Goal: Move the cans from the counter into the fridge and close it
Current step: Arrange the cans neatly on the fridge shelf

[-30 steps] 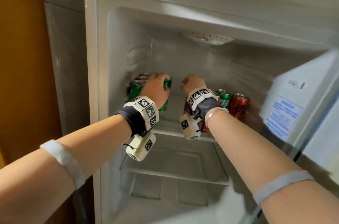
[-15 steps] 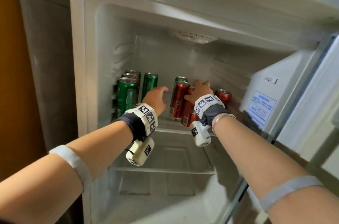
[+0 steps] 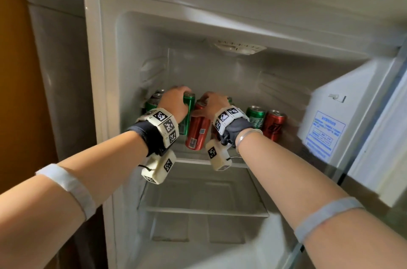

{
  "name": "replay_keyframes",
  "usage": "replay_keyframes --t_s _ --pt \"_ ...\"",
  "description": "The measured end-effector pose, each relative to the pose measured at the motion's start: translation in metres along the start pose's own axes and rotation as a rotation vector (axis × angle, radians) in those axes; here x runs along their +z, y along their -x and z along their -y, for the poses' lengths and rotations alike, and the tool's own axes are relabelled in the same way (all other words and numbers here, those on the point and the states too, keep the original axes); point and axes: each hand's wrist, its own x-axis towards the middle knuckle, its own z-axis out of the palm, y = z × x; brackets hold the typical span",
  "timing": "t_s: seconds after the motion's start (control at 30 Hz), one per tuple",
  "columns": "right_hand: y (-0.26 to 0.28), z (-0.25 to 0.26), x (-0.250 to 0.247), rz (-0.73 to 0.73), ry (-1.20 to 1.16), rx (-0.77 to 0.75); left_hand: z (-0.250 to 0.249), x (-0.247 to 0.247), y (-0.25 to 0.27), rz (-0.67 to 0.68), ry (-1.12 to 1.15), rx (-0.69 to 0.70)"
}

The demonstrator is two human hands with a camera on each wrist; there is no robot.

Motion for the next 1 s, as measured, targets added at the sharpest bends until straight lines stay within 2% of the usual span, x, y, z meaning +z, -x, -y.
replay_keyframes --t_s 0.27,0.4,0.53,0.63,0.7,0.77,1.0 --pt "-0.037 0.029 0.03 0.043 -0.049 -0.038 0.015 -0.011 -0.002 -0.034 0.029 -0.08" --pt "-0.044 0.032 0.04 0.053 0.046 -0.092 0.021 -0.011 -0.003 -0.053 0.031 -0.082" --pt "-0.042 0.021 0.027 -0.021 0.101 -0.08 0.022 -0.009 -0.003 -0.069 0.029 -0.069" --pt "-0.037 0.003 0.003 -0.127 0.228 0.044 0.021 -0.009 -0.003 -0.069 0.04 -0.08" --pt "-0.032 -0.014 -0.006 -0.115 0.254 0.147 0.02 -0.01 -0.003 -0.07 0.052 -0.093" --pt "-0.025 -0.029 -0.008 -0.044 0.238 0.196 0.017 -0.011 -0.002 -0.067 0.047 -0.097" --pt "-0.002 -0.036 -0.013 -0.027 0.117 0.097 0.013 -0.011 0.007 -0.078 0.035 -0.086"
